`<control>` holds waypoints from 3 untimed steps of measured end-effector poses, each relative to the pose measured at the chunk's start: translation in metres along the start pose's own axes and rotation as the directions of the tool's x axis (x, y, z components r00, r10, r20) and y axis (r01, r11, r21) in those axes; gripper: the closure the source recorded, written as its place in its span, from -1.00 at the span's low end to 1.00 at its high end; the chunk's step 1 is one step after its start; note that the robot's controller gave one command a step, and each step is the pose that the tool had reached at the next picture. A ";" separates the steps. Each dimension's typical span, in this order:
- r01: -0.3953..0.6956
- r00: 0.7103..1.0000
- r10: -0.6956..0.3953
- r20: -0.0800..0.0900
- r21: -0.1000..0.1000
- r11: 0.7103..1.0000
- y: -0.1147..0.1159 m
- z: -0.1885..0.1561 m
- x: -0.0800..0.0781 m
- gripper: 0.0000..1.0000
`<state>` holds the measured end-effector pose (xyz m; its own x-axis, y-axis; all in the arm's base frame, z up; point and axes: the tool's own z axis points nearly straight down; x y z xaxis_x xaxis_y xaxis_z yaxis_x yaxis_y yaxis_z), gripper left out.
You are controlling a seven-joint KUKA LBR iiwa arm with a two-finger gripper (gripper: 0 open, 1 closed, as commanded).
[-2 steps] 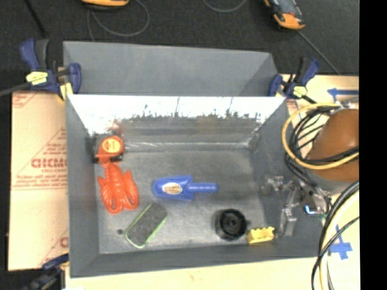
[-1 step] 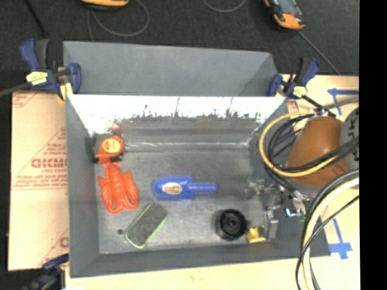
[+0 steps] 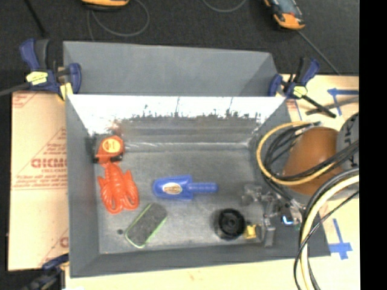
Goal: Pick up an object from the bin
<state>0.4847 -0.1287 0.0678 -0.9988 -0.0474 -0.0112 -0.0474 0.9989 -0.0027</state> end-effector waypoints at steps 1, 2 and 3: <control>0.030 0.999 -0.030 -0.015 0.001 1.000 0.022 -0.003 -0.043 -1.00; 0.185 0.983 -0.185 -0.003 -0.002 0.983 0.003 -0.003 -0.081 -1.00; 0.161 0.987 -0.161 -0.001 0.002 0.987 0.030 -0.004 -0.047 -1.00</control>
Offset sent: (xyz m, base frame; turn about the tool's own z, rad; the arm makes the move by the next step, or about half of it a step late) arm 0.0850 -0.0023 0.0022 -0.1947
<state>0.5299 -0.0962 0.0718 -0.9783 -0.2072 -0.0094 -0.2072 0.9783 -0.0063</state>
